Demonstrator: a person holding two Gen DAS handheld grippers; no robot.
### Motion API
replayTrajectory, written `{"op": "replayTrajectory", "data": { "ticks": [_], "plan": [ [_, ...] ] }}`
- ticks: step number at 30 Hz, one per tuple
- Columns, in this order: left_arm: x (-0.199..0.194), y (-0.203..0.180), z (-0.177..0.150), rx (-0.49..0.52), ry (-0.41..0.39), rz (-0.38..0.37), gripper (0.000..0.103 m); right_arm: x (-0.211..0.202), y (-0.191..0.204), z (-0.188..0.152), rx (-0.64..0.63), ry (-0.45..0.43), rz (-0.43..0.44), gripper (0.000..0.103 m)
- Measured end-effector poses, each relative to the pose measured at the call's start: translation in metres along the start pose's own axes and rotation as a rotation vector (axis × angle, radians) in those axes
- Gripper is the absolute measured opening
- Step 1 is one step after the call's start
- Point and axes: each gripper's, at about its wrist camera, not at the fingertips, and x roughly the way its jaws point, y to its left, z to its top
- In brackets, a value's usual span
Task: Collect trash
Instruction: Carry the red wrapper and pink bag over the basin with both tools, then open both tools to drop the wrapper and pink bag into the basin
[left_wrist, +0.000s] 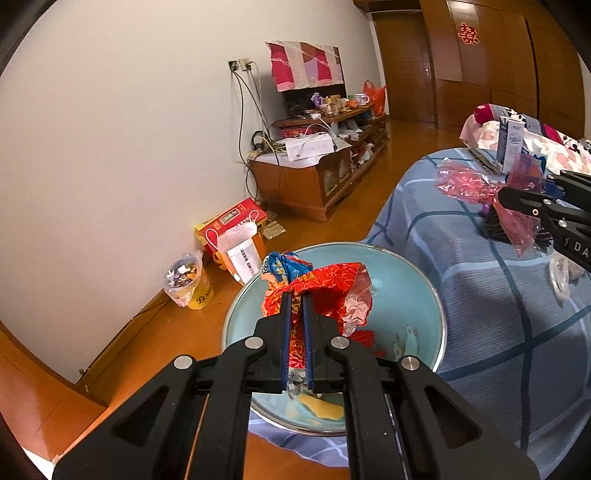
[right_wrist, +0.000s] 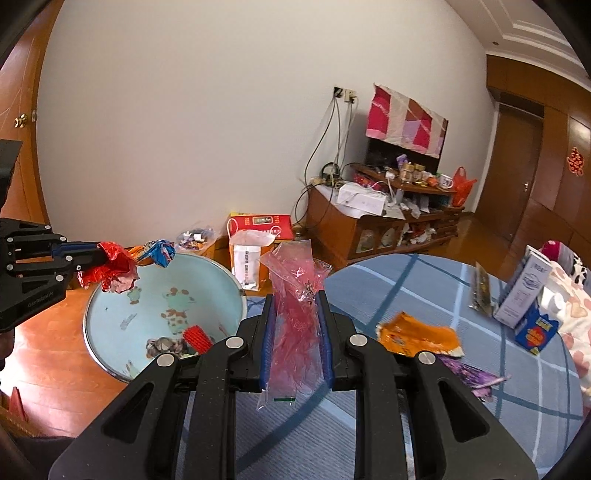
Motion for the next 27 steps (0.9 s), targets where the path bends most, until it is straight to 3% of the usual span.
{"op": "replayTrajectory", "data": {
  "ticks": [27],
  "plan": [
    [0.001,0.014,-0.003,-0.048,0.002,0.017,0.006,0.028,0.033,0.014,-0.046,0.027,0.064,0.022]
  ]
}}
